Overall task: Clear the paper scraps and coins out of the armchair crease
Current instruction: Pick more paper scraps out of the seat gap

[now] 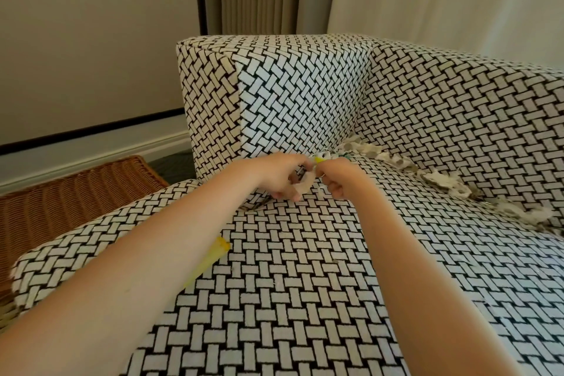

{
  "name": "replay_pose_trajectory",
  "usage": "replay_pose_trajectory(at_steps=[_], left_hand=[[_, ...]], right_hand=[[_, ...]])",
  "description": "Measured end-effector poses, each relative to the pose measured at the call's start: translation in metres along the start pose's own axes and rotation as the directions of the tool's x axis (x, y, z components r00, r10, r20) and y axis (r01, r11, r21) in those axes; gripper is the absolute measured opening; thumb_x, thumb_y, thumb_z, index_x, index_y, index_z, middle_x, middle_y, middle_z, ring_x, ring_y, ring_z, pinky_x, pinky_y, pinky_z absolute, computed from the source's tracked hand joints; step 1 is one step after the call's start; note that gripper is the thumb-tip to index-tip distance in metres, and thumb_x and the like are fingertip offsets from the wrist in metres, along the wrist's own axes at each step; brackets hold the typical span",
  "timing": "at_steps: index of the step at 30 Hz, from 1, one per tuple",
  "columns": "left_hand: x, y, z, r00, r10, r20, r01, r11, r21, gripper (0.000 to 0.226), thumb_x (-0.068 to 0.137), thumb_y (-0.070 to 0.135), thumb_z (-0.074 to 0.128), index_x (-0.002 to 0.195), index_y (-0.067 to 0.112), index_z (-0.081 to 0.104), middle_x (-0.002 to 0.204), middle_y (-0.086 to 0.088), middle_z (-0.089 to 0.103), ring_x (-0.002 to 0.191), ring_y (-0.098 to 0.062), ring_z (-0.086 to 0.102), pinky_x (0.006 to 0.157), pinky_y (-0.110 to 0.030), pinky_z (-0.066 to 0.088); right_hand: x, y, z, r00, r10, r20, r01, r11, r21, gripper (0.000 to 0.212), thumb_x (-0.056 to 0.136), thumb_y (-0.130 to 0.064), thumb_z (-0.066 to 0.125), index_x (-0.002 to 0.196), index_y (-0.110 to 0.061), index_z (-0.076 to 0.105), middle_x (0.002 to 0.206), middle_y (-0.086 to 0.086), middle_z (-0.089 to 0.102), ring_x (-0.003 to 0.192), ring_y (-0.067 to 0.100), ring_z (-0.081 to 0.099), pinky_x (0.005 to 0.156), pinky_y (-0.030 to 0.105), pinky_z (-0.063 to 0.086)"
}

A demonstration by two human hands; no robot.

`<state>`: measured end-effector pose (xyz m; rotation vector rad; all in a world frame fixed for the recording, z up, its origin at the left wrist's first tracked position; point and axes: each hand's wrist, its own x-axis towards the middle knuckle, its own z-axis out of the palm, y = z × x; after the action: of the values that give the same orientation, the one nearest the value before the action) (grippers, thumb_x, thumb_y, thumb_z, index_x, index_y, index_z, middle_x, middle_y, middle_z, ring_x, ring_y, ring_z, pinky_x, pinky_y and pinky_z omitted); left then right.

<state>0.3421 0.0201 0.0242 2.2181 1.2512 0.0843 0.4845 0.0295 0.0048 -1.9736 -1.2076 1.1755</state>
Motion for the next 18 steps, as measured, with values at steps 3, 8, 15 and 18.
replay_pose_trajectory(at_steps=[3, 8, 15, 18], left_hand=[[-0.017, -0.005, -0.008, 0.997, -0.027, 0.072, 0.038, 0.986, -0.16, 0.051, 0.091, 0.007, 0.054, 0.137, 0.019, 0.036, 0.117, -0.007, 0.058, 0.076, -0.01, 0.061, 0.061, -0.017, 0.051], [-0.063, -0.036, -0.027, 0.949, -0.175, 0.263, 0.192, 0.98, -0.043, 0.036, 0.096, 0.016, 0.047, 0.132, 0.02, 0.045, 0.124, -0.003, 0.059, 0.109, -0.017, 0.057, 0.089, -0.03, 0.048], [-0.105, -0.068, -0.041, 0.871, -0.336, 0.358, 0.261, 0.935, 0.241, 0.029, 0.082, 0.041, 0.061, 0.11, 0.032, 0.057, 0.111, 0.011, 0.052, 0.112, -0.014, 0.046, 0.104, -0.034, 0.034], [-0.112, -0.072, -0.042, 0.914, -0.278, 0.296, 0.216, 0.95, 0.226, 0.015, 0.079, 0.042, 0.064, 0.09, 0.037, 0.055, 0.093, 0.019, 0.053, 0.098, -0.009, 0.048, 0.099, -0.032, 0.037]], right_hand=[[-0.01, -0.005, 0.008, 0.998, -0.057, 0.021, 0.055, 0.994, 0.097, 0.008, 0.088, -0.005, 0.04, 0.094, -0.01, 0.041, 0.058, 0.0, 0.031, 0.045, 0.01, 0.024, 0.028, 0.01, 0.021], [-0.029, -0.007, 0.032, 0.957, -0.144, 0.252, 0.123, 0.988, 0.098, 0.024, 0.08, 0.007, 0.036, 0.066, -0.013, 0.034, 0.062, 0.002, 0.031, 0.049, 0.009, 0.022, 0.033, 0.013, 0.019], [-0.066, -0.025, 0.062, 0.89, -0.242, 0.386, 0.205, 0.97, 0.134, 0.022, 0.085, 0.011, 0.036, 0.082, -0.002, 0.054, 0.064, 0.003, 0.036, 0.053, 0.008, 0.028, 0.044, 0.014, 0.031], [-0.077, -0.033, 0.074, 0.881, -0.261, 0.395, 0.246, 0.965, 0.089, 0.026, 0.081, 0.014, 0.038, 0.079, -0.003, 0.058, 0.08, 0.009, 0.047, 0.064, 0.013, 0.039, 0.06, 0.021, 0.04]])
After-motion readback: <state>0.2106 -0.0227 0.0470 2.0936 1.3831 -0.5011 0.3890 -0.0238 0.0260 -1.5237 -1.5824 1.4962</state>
